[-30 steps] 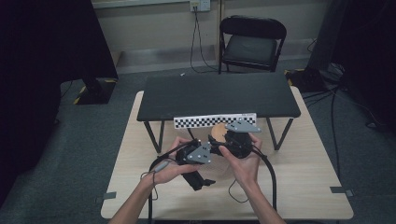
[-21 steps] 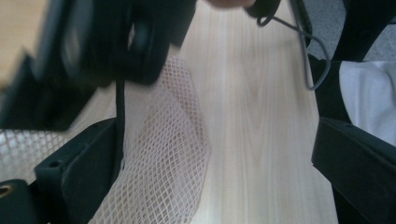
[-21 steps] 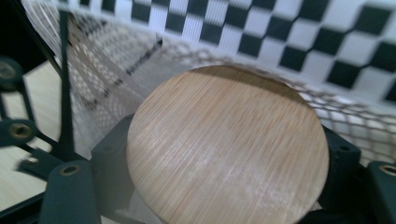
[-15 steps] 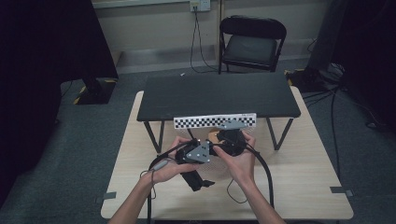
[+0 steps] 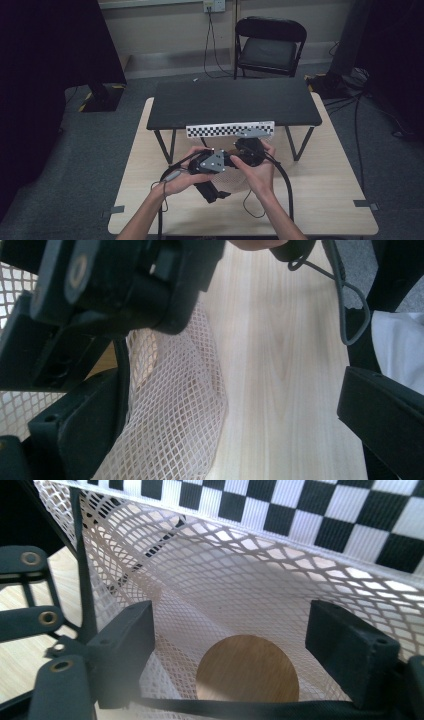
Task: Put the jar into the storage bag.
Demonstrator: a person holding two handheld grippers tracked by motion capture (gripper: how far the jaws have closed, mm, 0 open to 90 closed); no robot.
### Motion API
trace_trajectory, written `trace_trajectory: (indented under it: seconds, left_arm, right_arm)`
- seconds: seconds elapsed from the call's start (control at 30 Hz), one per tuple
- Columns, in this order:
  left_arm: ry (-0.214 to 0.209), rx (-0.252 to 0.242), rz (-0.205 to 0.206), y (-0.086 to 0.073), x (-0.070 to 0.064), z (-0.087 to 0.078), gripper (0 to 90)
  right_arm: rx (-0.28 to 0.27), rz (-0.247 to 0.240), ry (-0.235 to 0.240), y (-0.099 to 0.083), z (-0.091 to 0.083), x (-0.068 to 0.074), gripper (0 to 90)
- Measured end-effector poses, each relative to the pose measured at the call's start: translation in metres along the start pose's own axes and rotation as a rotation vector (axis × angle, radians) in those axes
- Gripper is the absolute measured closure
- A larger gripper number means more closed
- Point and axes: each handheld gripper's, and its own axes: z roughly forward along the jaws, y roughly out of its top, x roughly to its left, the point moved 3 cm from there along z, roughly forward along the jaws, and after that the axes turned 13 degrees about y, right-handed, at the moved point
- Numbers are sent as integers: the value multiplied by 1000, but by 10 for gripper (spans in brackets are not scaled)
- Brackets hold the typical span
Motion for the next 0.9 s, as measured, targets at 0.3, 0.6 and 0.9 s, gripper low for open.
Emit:
trace_trajectory:
  seconds: [0.3, 0.6, 0.9]
  left_arm:
    - [2, -11, -18, -1, 3, 1, 5]
    - [41, -32, -31, -1, 3, 6, 14]
    - [73, -64, -74, 0, 7, 5, 37]
  right_arm:
    - [-29, -8, 27, -1, -5, -1, 158]
    - [-41, -4, 38, -2, -9, -4, 145]
    - [-44, -17, 52, -3, -14, -1, 117]
